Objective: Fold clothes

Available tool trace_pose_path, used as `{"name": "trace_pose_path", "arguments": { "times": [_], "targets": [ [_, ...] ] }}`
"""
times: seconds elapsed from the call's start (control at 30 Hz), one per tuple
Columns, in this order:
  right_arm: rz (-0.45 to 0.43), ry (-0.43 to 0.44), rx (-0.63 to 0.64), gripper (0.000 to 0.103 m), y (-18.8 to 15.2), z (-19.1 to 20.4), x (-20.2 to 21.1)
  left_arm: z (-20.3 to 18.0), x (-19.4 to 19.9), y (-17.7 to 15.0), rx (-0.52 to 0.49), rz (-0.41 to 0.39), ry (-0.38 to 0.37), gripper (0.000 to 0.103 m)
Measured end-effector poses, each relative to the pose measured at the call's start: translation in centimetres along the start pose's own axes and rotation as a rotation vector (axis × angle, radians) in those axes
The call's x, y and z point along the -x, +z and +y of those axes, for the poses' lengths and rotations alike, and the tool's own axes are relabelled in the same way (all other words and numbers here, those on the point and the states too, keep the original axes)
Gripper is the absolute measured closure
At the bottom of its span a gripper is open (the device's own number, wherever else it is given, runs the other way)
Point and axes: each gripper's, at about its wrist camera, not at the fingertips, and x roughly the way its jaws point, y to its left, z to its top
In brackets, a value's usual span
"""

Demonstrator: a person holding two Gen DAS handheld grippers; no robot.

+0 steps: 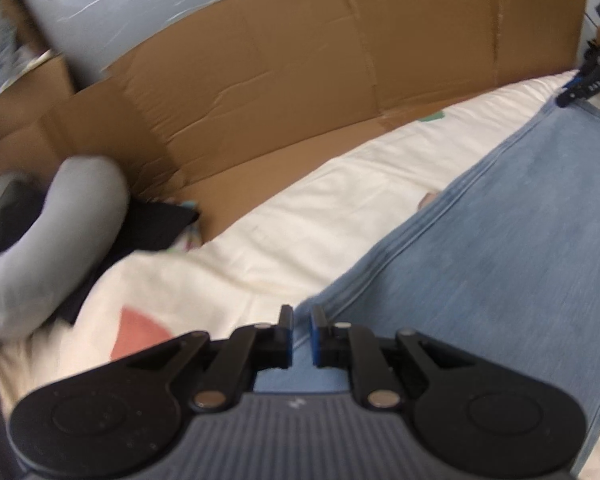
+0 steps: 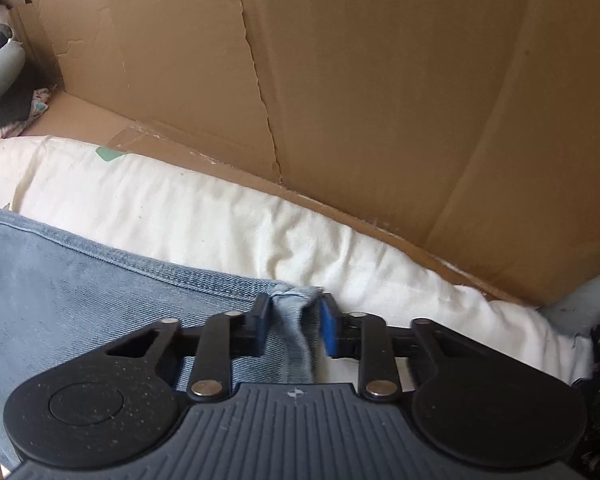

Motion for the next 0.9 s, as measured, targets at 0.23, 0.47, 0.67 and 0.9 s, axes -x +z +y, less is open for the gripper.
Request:
{"name": "trace_pose_path", "arguments": {
  "times": [0.23, 0.47, 0.67, 0.9],
  "targets": [
    [-0.032, -0.076, 0.116, 0.083, 0.4, 1.4, 2.0, 3.4, 1.7, -3.0, 0.077, 0.028, 0.081, 0.090],
    [-0.072, -0.158, 0.159, 0.083, 1.4, 1.7, 3.6, 7.5, 2.3, -6.2, 0.088, 0.085, 0.205, 0.083],
    [-0.071, -0.204, 0.153, 0.084, 1.9, 0.5, 4.6, 9.9, 1.8, -9.1, 0.123, 0.167, 0.233, 0.083],
    [-0.085, -0.246, 0.144, 0.084, 2.7, -0.4, 5.9, 10.6, 0.4, -10.3, 0.041, 0.233, 0.282, 0.083]
  ]
}}
